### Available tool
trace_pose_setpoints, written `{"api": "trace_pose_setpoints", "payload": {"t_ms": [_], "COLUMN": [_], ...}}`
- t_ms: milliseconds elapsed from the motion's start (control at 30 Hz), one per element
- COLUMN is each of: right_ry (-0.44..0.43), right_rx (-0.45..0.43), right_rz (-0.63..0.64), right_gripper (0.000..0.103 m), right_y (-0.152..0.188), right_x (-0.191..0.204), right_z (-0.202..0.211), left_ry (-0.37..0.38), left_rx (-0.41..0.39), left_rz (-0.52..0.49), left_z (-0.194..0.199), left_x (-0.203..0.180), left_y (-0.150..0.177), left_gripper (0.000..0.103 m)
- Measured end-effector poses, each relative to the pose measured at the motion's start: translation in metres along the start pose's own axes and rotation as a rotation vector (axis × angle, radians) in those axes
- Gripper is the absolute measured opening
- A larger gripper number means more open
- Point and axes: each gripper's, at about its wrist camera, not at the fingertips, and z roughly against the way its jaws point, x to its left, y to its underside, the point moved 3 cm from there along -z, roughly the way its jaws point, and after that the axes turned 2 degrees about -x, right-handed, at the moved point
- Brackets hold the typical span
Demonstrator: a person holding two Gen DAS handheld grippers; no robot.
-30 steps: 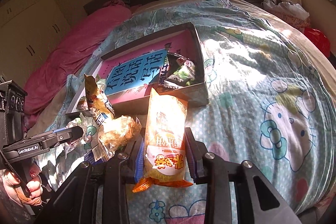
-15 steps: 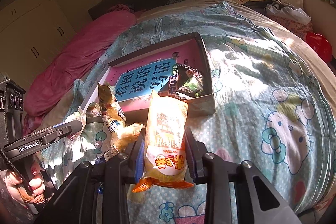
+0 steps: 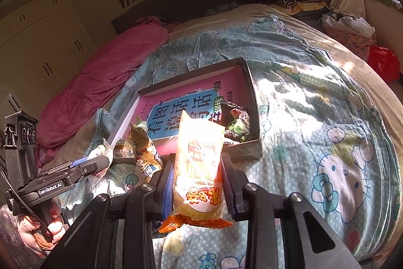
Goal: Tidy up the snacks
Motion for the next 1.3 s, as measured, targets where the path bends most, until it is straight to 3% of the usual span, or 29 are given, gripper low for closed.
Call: {"api": "trace_pose_setpoints", "payload": {"t_ms": [533, 1300], "right_ry": [0.008, 0.011], "right_rx": [-0.022, -0.031], "right_rz": [0.022, 0.027], "right_gripper": [0.033, 0.034], "right_y": [-0.012, -0.026], "right_x": [0.003, 0.002], "right_z": [-0.006, -0.021], "left_ry": [-0.002, -0.014], "left_rx": [-0.046, -0.047], "left_rz": [0.015, 0.020], "left_z": [0.000, -0.017], "left_x": [0.008, 0.014], "left_y": [-0.014, -0.026], "left_gripper": [0.039, 0.039]}}
